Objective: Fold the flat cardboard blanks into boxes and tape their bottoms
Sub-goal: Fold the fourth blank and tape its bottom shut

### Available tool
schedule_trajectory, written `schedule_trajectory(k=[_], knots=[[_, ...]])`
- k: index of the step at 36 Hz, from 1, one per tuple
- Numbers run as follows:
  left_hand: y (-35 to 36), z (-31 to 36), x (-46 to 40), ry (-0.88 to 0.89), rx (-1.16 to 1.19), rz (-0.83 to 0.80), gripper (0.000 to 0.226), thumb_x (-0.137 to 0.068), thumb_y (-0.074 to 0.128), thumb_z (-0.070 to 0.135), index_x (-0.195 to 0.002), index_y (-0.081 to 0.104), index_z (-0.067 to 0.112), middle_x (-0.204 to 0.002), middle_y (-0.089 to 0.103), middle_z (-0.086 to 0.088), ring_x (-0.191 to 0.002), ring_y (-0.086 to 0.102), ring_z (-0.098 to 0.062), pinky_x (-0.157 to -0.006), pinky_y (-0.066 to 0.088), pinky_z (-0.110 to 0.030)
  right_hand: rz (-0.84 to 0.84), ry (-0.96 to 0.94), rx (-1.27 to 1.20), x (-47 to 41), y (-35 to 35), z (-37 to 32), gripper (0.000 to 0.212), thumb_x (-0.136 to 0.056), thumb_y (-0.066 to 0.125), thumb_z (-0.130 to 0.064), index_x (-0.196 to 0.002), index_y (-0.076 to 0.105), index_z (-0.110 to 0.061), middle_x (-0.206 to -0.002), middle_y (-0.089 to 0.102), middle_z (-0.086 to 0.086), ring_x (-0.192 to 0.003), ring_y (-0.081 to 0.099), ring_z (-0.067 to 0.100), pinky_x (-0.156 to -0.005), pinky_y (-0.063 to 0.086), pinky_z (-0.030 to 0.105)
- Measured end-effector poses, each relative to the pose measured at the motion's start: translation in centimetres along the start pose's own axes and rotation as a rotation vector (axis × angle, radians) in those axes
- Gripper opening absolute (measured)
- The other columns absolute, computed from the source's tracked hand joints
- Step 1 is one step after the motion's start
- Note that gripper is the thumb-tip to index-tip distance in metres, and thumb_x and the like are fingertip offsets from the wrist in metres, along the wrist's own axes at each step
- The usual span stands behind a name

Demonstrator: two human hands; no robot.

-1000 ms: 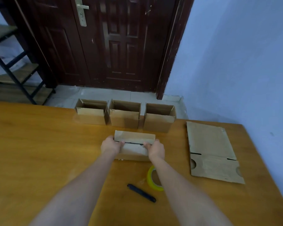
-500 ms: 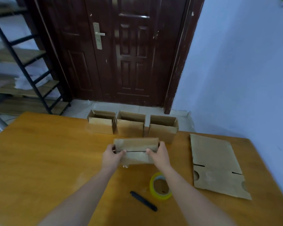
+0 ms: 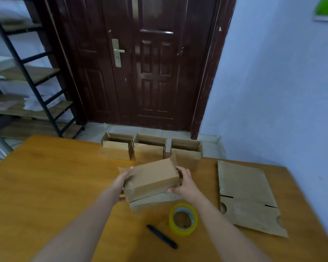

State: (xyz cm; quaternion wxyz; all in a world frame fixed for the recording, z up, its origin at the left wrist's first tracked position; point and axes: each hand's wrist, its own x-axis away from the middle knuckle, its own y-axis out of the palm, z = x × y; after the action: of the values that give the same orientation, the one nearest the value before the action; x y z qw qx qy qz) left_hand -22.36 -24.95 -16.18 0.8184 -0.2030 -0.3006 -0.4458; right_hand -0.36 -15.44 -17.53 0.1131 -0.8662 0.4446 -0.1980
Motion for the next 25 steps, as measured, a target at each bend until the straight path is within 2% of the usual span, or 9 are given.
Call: schedule_trajectory(k=[3,5,7,10,14,17,18,20,25], knots=[[-0.7,-0.4,-0.1,-0.02,-0.044,-0.015,0.051,-0.083,0.063,0.051,-0.116,0.055,0.013,-0.098,0.06,-0.009,-0.089,0.057,-0.027,-0.071,0.044,-0.037,-0.058,-0.032,-0.054,0.2,-0.4,0.2,0.075,-0.072,0.081,-0.02,-0.132,0.036,-0.026,-0.127,0.036,-0.005,-0.118,0.042,0.011,-0.097,0.044,0.026],[-1.0,-0.6,-0.1,0.028,-0.041,-0.019,0.048,-0.083,0.064,0.047,-0.117,0.052,0.015,-0.102,0.06,-0.006,-0.092,0.056,-0.026,-0.076,0.045,-0.039,-0.069,-0.035,-0.108,0.4,-0.4,0.0,0.066,-0.075,0.078,-0.031,-0.128,0.038,-0.027,-0.126,0.041,-0.003,-0.115,0.046,0.009,-0.085,0.047,0.021],[-0.9,-0.6,0.1,0.079,-0.007,-0.033,0.044,-0.085,0.065,0.042,-0.118,0.047,0.019,-0.104,0.058,-0.001,-0.095,0.055,-0.024,-0.077,0.046,-0.04,-0.047,-0.022,-0.145,0.4,-0.3,-0.2,0.058,-0.081,0.072,-0.036,-0.126,0.038,-0.025,-0.125,0.042,0.0,-0.113,0.047,0.009,-0.08,0.046,0.018],[-0.7,-0.7,0.5,0.14,0.044,-0.057,0.041,-0.086,0.066,0.034,-0.119,0.045,0.022,-0.108,0.056,0.001,-0.103,0.051,-0.024,-0.085,0.044,-0.043,-0.029,0.017,-0.188,-0.1,-0.1,-0.5,0.053,-0.086,0.064,-0.043,-0.128,0.038,-0.023,-0.13,0.037,0.002,-0.114,0.045,0.012,-0.09,0.043,0.021],[-0.7,-1.1,0.3,0.212,0.084,-0.056,0.057,-0.085,0.069,0.019,-0.135,0.041,0.023,-0.124,0.052,-0.002,-0.11,0.048,-0.024,-0.094,0.041,-0.043,-0.003,0.081,-0.271,-0.1,0.4,-0.5,0.056,-0.095,0.048,-0.046,-0.141,0.03,-0.02,-0.134,0.028,-0.005,-0.121,0.035,0.013,-0.097,0.033,0.027],[-0.7,-1.3,0.1,0.258,0.107,-0.002,0.072,-0.08,0.071,0.006,-0.141,0.037,0.024,-0.123,0.054,-0.003,-0.113,0.05,-0.027,-0.096,0.043,-0.043,0.041,0.139,-0.298,-1.1,1.1,-1.0,0.064,-0.095,0.034,-0.056,-0.147,0.025,-0.019,-0.149,0.019,-0.005,-0.137,0.026,0.02,-0.114,0.026,0.042],[-0.7,-1.3,0.1,0.275,0.109,0.013,0.074,-0.079,0.071,0.001,-0.141,0.037,0.023,-0.12,0.055,-0.004,-0.113,0.05,-0.028,-0.095,0.043,-0.043,0.058,0.214,-0.329,-1.6,1.3,-1.4,0.067,-0.096,0.029,-0.057,-0.149,0.021,-0.017,-0.154,0.014,-0.002,-0.141,0.022,0.024,-0.115,0.024,0.046],[-0.8,-1.2,0.2,0.305,0.11,0.034,0.072,-0.079,0.067,-0.007,-0.139,0.039,0.021,-0.114,0.056,-0.005,-0.11,0.05,-0.027,-0.09,0.042,-0.04,0.063,0.314,-0.458,-1.7,1.5,-1.6,0.068,-0.099,0.026,-0.052,-0.151,0.013,-0.011,-0.157,0.013,0.007,-0.141,0.023,0.031,-0.114,0.027,0.046],[-1.6,-1.2,0.1,0.345,0.102,0.08,0.065,-0.079,0.062,-0.011,-0.132,0.041,0.02,-0.109,0.056,-0.001,-0.112,0.049,-0.026,-0.091,0.04,-0.037,0.037,0.224,-0.603,-1.0,3.1,-1.2,0.07,-0.092,0.029,-0.06,-0.15,0.018,-0.022,-0.154,0.023,0.006,-0.142,0.023,0.028,-0.115,0.025,0.043]])
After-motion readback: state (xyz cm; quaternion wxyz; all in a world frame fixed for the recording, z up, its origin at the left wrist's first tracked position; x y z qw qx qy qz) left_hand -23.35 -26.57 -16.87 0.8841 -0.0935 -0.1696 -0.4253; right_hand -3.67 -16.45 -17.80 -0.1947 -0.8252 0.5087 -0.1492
